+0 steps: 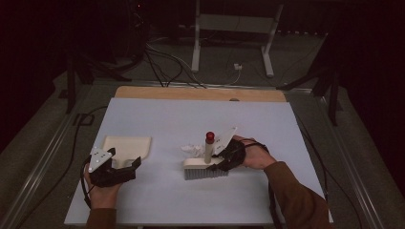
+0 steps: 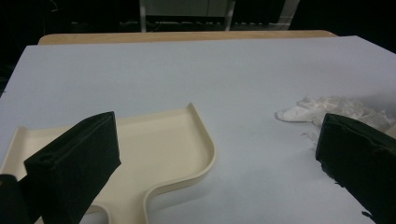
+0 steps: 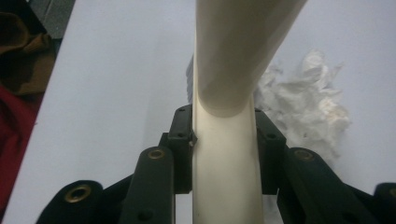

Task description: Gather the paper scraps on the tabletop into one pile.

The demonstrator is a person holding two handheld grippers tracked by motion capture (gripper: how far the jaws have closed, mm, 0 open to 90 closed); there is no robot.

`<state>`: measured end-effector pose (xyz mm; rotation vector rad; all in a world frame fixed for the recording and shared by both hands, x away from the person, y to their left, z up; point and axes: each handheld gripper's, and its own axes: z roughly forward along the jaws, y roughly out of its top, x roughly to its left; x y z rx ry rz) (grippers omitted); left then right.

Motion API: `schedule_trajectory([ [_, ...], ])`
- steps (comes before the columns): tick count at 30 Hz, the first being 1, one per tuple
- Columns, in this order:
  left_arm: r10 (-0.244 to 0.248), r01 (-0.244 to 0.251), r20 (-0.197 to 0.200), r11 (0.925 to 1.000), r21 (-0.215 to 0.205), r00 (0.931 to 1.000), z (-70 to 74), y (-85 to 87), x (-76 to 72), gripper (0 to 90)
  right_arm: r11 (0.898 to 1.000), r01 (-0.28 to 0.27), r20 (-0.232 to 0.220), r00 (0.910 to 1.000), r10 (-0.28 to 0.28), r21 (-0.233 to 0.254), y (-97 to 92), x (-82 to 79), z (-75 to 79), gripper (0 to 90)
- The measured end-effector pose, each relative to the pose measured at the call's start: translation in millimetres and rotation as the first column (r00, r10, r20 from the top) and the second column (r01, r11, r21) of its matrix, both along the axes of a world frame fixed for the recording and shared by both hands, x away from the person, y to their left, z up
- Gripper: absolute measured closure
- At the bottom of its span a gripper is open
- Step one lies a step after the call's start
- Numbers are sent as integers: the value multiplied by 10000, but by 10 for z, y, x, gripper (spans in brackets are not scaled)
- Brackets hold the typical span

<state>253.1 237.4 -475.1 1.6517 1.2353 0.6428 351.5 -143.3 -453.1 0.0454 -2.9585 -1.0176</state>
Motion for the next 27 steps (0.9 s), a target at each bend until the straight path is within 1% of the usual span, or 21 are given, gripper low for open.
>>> schedule_trajectory([
  [6,0,0,1,10000,-4,10000,0,1,-1,5,9998,206,273,9994,-207,34,24,77,-1,669],
  [9,2,-2,12,10000,-9,10000,2,3,-1,5,9990,432,274,9987,-435,116,19,117,-12,669],
  [11,1,-1,20,10000,1,10000,4,4,-3,5,9986,499,354,9981,-504,159,19,142,-17,669],
  [12,3,-3,19,10000,-1,10000,3,3,-3,5,9983,563,434,9974,-570,157,20,152,-17,669],
  [16,-5,5,23,10000,4,10000,4,5,-3,5,9966,796,522,9954,-806,212,17,192,-23,669],
  [18,2,-2,13,10000,-13,10000,3,9,-3,5,9942,1046,573,9927,-1060,262,12,207,-26,669],
  [19,8,-8,6,10000,-14,10000,3,9,-4,5,9937,1087,660,9917,-1104,289,6,220,-28,669],
  [21,13,-13,5,10000,-20,10000,2,11,-5,5,9926,1170,571,9913,-1187,328,-5,217,-28,669],
  [24,23,-23,-5,10000,-28,10000,0,15,-4,5,9932,1112,600,9918,-1131,344,-22,160,0,668],
  [25,22,-22,-11,10000,-18,10000,-1,15,-4,5,9934,1058,637,9920,-1085,441,-33,141,14,668],
  [27,14,-14,-13,10000,-16,10000,-1,12,-5,5,9904,1164,472,9916,-1201,743,-66,92,60,668],
])
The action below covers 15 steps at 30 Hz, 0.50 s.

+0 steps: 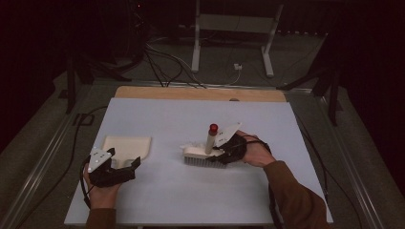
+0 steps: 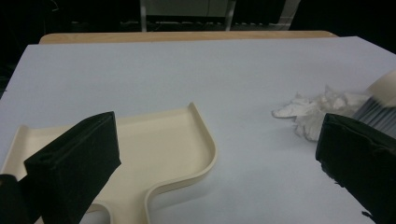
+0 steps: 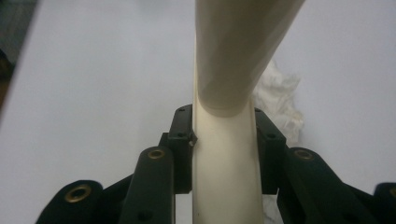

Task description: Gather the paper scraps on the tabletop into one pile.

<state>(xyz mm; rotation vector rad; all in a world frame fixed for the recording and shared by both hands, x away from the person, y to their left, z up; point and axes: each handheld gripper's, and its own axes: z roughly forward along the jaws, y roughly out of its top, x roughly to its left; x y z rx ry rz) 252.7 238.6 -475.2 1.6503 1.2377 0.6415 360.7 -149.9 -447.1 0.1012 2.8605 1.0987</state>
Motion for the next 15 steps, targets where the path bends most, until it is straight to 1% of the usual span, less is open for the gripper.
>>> schedule_trajectory([
  [3,-11,11,12,10000,3,10000,0,-6,0,5,9974,368,-146,9992,-360,619,-65,-39,82,668],
  [5,-13,13,-7,10000,25,10000,-4,-9,1,5,9909,904,-312,9957,-877,1001,-111,-57,133,668],
  [6,-22,22,-16,10000,45,10000,-6,-10,1,5,9852,1262,-436,9916,-1219,1159,-133,-56,157,668],
  [7,-24,24,-29,10000,48,10000,-7,-13,1,5,9793,1608,-467,9866,-1561,1230,-159,-49,179,669],
  [8,-30,31,-29,10000,52,10000,-7,-13,2,5,9698,2031,-517,9789,-1978,1353,-193,-38,201,669],
  [9,-29,29,-31,10000,51,10000,-7,-14,2,5,9631,2272,-586,9735,-2209,1439,-216,-25,209,668],
  [10,-28,28,-27,10000,44,10000,-7,-14,2,5,9519,2643,-715,9640,-2560,1551,-246,-10,219,668],
  [12,-19,20,-39,10000,26,10000,-10,-14,2,5,9249,3406,-867,9399,-3303,1689,-308,21,228,668],
  [13,-22,22,-42,10000,20,10000,-12,-15,3,5,9102,3746,-976,9268,-3625,1768,-341,40,226,668],
  [14,-34,34,-49,10000,40,10000,-14,-15,4,5,8933,4092,-1075,9122,-3954,1858,-375,55,224,668],
  [15,-36,36,-54,10000,43,10000,-15,-14,5,5,8795,4353,-1192,9000,-4194,1923,-409,69,221,668],
])
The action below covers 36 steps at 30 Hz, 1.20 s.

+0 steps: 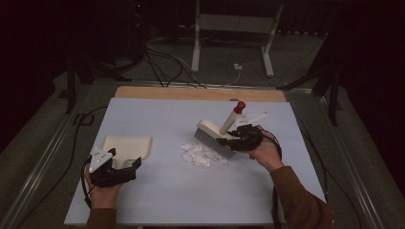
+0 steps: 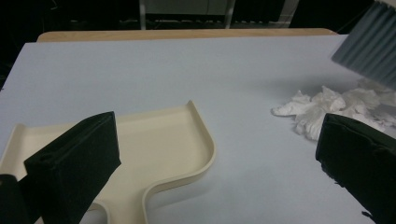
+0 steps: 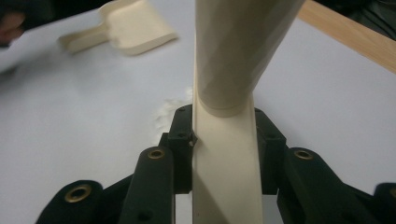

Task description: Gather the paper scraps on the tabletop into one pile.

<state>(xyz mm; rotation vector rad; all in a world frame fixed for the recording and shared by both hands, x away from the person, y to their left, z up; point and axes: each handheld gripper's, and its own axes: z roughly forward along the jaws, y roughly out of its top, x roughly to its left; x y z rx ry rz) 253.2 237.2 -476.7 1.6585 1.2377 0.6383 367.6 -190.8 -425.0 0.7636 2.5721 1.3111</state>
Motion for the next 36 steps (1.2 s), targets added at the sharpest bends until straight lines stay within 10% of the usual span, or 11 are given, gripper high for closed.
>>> schedule_trajectory([
  [7,-19,19,-16,10000,23,10000,-2,-3,1,5,9861,1655,-620,9845,-1643,161,-129,7,-9,668],
  [19,35,-35,9,10000,-17,10000,4,3,-7,5,8846,4522,-487,8868,-4596,-1136,-70,-142,-56,667],
  [26,27,-27,36,10000,-14,10000,8,6,-7,5,7976,5680,38,8150,-5794,-2028,-2,-195,-137,668],
  [36,41,-41,55,10000,-30,10000,12,4,-9,5,7528,6136,-381,7686,-6386,-2383,179,-189,-287,668],
])
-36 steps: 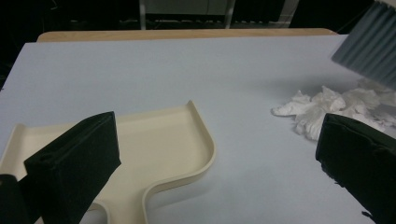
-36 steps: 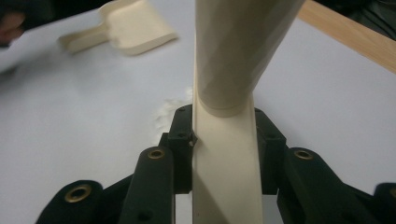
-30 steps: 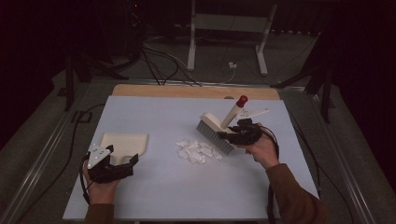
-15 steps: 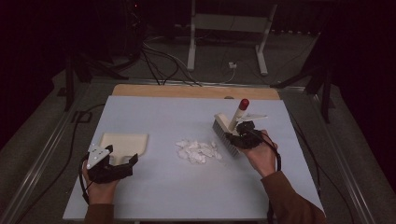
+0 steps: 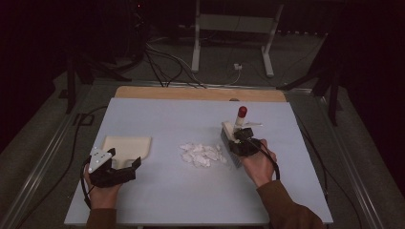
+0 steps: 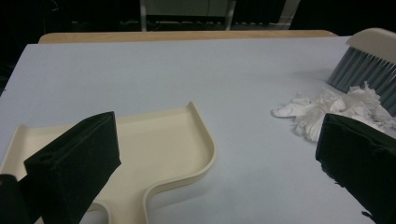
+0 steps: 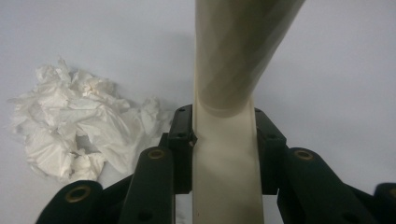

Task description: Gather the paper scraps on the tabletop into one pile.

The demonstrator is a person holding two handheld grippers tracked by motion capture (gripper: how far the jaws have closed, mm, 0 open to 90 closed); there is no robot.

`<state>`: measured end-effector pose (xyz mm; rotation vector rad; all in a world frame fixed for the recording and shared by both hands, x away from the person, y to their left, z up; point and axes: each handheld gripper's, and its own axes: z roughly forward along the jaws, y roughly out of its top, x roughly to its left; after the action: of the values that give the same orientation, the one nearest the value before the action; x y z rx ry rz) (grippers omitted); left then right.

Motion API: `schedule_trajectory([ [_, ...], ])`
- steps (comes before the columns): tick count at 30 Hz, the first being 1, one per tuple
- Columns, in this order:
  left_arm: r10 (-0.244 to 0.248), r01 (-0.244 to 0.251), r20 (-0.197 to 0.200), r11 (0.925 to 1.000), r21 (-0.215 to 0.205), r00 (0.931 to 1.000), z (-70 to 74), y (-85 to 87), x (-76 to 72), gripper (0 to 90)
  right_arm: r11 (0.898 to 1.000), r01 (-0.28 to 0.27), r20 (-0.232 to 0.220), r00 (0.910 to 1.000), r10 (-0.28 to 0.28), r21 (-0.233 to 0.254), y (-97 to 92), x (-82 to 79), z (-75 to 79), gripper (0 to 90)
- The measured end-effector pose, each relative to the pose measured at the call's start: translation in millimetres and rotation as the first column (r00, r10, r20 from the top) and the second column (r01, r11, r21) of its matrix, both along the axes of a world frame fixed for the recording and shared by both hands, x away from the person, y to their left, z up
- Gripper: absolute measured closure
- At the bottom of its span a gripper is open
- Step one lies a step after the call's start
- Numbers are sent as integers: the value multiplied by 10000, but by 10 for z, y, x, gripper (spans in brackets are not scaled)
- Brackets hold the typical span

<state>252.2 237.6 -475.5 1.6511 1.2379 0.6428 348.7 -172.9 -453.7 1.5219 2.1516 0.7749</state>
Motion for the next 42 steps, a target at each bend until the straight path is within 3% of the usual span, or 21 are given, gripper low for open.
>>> schedule_trajectory([
  [10,12,-12,13,10000,-24,10000,5,6,-3,5,9998,-157,97,9998,158,-91,281,-8,-31,668],
  [30,17,-17,26,10000,-1,10000,7,15,-4,5,9960,-676,-35,9977,679,581,649,-3,-3,668],
  [35,17,-17,18,10000,1,10000,7,17,-4,5,9956,-771,-105,9969,777,529,698,-8,-27,668],
  [42,23,-23,14,10000,-4,10000,5,17,-2,5,9961,-703,48,9975,702,528,625,2,1,668],
])
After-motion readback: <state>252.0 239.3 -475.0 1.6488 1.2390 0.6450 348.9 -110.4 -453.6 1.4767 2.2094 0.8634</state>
